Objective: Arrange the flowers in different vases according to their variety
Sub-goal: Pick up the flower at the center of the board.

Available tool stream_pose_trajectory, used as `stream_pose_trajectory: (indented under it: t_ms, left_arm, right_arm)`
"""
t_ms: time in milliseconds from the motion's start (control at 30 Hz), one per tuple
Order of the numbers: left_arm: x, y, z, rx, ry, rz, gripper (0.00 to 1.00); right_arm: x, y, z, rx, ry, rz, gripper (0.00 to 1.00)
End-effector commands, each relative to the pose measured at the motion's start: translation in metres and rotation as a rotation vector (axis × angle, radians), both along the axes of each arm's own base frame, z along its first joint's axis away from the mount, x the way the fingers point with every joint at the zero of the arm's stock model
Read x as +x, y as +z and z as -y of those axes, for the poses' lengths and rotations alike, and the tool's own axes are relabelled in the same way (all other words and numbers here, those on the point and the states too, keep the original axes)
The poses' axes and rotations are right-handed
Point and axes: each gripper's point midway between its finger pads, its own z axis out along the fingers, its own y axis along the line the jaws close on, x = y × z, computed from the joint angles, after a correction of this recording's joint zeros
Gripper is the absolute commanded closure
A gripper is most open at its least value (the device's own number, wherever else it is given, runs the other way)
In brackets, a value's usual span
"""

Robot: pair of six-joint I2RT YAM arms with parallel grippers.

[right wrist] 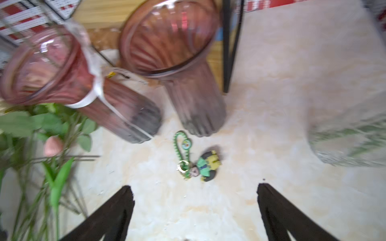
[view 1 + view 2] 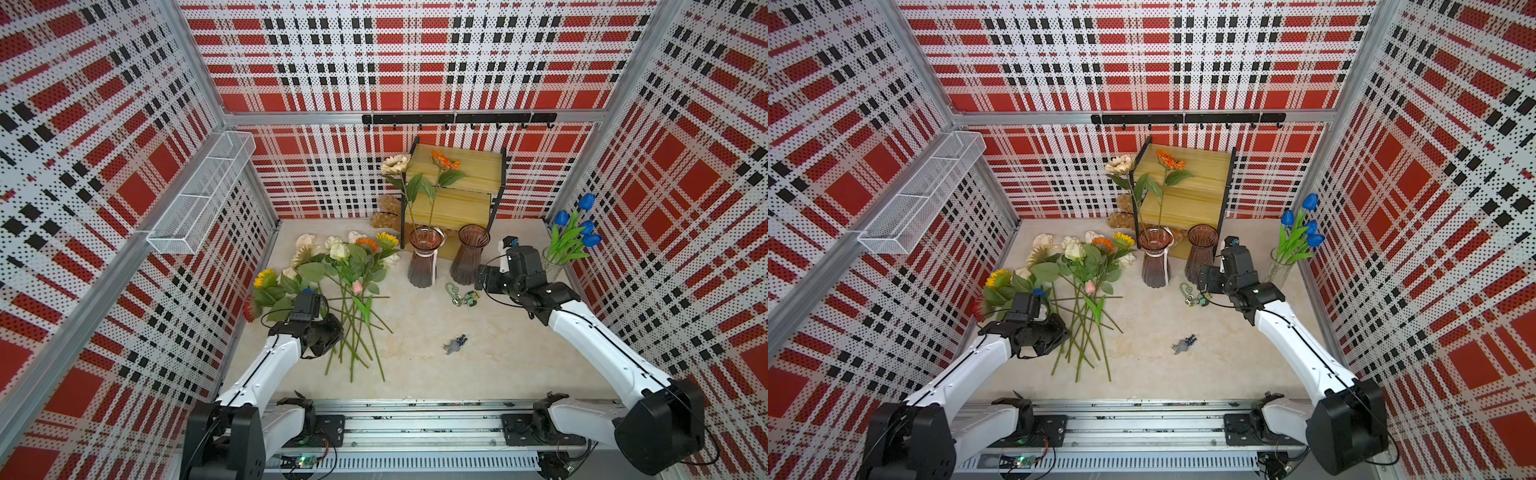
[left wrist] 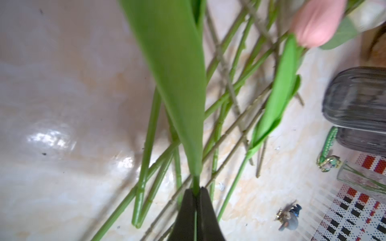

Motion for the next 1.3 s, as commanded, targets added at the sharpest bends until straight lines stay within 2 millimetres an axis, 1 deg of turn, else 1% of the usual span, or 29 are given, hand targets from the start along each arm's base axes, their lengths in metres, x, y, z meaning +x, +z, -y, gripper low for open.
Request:
stream_pose_trajectory:
  t_ms: [0,67,100,167,233,300,367,433,533,667,800,967,1033,1133,1200,1233,1267]
  left_arm:
    - [0.010,0.043,-0.004,0.041,0.005,0.095,1.00]
    - [0.018,0.072,0.003,0.039,-0.025,0.184,1.00]
    - [0.021,0.084,0.008,0.041,-0.052,0.223,1.00]
    - [0.027,0.109,0.025,0.063,-0.141,0.310,1.00]
    - [0.030,0.127,0.042,0.091,-0.223,0.374,1.00]
    - [0.032,0.140,0.054,0.097,-0.276,0.420,1.00]
    - [0.035,0.152,0.062,0.095,-0.301,0.473,1.00]
    - [0.039,0.162,0.067,0.085,-0.313,0.514,1.00]
    - [0.042,0.170,0.076,0.062,-0.338,0.551,1.00]
    - [0.042,0.172,0.087,0.034,-0.367,0.563,1.00]
    - [0.042,0.176,0.095,0.000,-0.369,0.589,1.00]
    - [0.041,0.181,0.108,-0.041,-0.384,0.613,1.00]
    - [0.039,0.180,0.113,-0.052,-0.395,0.609,1.00]
    - [0.038,0.179,0.119,-0.059,-0.412,0.605,1.00]
    - [0.038,0.177,0.121,-0.060,-0.417,0.599,1.00]
    - [0.037,0.176,0.122,-0.062,-0.420,0.598,1.00]
    - [0.037,0.176,0.123,-0.063,-0.421,0.600,1.00]
  right_arm:
    - [-0.020,0.005,-0.076,0.111,0.285,-0.046,0.02]
    - [-0.037,0.008,-0.121,0.171,0.441,-0.071,0.02]
    - [-0.045,0.010,-0.139,0.188,0.502,-0.074,0.02]
    - [-0.060,0.014,-0.176,0.217,0.616,-0.079,0.02]
    - [-0.073,0.017,-0.204,0.249,0.697,-0.095,0.03]
    - [-0.082,0.025,-0.228,0.282,0.763,-0.098,0.04]
    - [-0.089,0.031,-0.246,0.299,0.812,-0.100,0.05]
    - [-0.092,0.036,-0.258,0.303,0.840,-0.099,0.06]
    - [-0.093,0.038,-0.269,0.310,0.853,-0.102,0.09]
    - [-0.090,0.036,-0.274,0.307,0.852,-0.099,0.12]
    - [-0.086,0.030,-0.278,0.299,0.856,-0.110,0.16]
    - [-0.084,0.022,-0.286,0.306,0.870,-0.131,0.23]
    - [-0.084,0.021,-0.288,0.311,0.877,-0.135,0.32]
    - [-0.083,0.025,-0.291,0.318,0.885,-0.125,0.45]
    - [-0.083,0.028,-0.292,0.324,0.889,-0.122,0.58]
    - [-0.083,0.030,-0.293,0.327,0.891,-0.118,0.63]
    - [-0.084,0.031,-0.293,0.333,0.894,-0.119,0.65]
